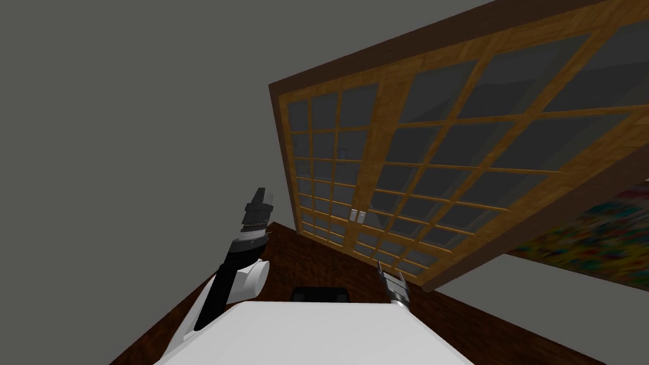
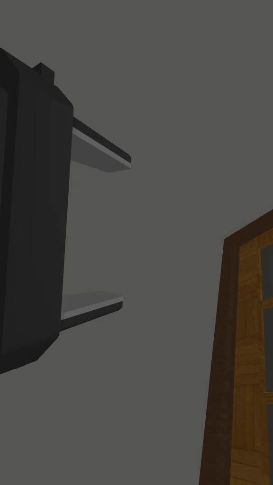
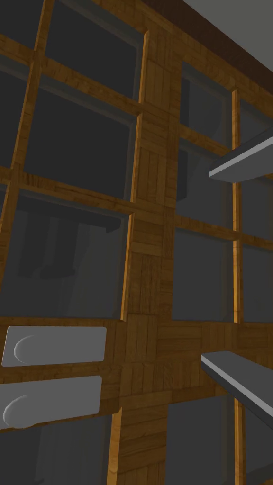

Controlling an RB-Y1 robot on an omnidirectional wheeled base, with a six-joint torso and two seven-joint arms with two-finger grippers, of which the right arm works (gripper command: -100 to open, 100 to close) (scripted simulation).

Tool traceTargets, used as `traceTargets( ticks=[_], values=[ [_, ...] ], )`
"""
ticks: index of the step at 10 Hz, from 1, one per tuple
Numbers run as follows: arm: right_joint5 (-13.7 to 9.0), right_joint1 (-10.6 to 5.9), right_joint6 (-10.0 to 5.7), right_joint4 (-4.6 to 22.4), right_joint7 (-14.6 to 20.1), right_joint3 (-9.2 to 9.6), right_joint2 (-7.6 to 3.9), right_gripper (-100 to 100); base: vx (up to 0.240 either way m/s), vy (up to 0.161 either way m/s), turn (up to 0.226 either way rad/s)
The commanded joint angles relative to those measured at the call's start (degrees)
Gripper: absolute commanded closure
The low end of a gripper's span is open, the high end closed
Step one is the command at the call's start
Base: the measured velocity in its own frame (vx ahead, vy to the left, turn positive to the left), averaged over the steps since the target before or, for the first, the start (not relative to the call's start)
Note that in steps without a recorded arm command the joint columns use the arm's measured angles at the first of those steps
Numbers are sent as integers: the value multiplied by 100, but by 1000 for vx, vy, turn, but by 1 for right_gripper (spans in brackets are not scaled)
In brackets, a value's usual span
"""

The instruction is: Pull the door open

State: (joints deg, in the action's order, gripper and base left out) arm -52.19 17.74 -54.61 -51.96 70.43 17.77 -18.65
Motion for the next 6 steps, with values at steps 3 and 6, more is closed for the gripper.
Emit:
traceTargets(
  ticks=[3,6],
  values=[
    [-125,318,82,123,20,-157,-162,-100,-120,13,-66],
    [-253,506,84,529,193,-333,-356,-100,-157,-13,-72]
  ],
)
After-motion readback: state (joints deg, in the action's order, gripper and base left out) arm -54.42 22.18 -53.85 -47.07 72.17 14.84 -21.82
